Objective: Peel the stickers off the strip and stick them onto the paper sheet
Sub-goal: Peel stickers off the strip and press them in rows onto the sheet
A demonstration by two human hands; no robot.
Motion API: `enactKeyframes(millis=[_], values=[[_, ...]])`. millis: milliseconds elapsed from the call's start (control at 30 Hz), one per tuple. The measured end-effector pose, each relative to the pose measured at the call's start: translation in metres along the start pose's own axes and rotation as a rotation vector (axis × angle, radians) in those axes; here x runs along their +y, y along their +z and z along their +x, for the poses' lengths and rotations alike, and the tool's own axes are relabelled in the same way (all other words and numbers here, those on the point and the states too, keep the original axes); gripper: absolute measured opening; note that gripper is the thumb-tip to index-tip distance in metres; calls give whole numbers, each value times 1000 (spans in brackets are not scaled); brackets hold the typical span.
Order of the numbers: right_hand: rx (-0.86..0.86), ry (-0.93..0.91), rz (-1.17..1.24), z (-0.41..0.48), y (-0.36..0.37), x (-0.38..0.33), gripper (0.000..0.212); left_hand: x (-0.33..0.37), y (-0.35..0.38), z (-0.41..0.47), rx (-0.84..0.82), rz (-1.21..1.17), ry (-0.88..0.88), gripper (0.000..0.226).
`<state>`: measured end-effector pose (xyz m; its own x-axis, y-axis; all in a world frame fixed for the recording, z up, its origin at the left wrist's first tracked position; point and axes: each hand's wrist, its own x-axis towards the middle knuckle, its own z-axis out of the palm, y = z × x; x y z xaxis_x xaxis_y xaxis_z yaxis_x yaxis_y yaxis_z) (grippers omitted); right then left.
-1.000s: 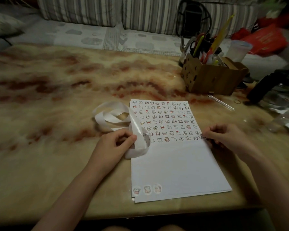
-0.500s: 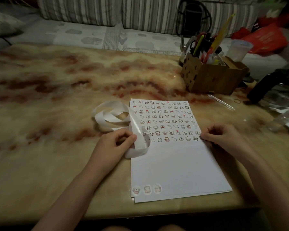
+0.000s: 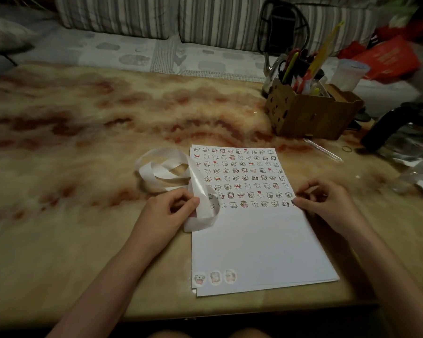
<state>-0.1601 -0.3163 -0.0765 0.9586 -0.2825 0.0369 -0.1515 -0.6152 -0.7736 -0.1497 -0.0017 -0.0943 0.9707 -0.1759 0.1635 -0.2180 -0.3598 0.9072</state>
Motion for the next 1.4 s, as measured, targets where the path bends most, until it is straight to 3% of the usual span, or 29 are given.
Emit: enactKeyframes(millis=[300,433,667,933,1167,1267,1400], values=[[37,100,83,4,-3,6,3,3,1,0,8,11,-4,19],[56,151,171,3,-4,4,9,2,1,0,8,5,-5,19],[5,81,102,3,7,1,17,4,0,-1,11,7,-8,21],[201,-64,144,-1,12,-16,9,10,-3,-1,59,-145,-14,13],[-74,-393,275,-32,56,-93,13,12,-6,0,150,-257,17,14],[-187,-445,245,-43,85,-107,11,12,-8,1,192,-277,34,13],[-204,-483,210,-49,110,-110,9,11,-9,2,224,-339,26,12]])
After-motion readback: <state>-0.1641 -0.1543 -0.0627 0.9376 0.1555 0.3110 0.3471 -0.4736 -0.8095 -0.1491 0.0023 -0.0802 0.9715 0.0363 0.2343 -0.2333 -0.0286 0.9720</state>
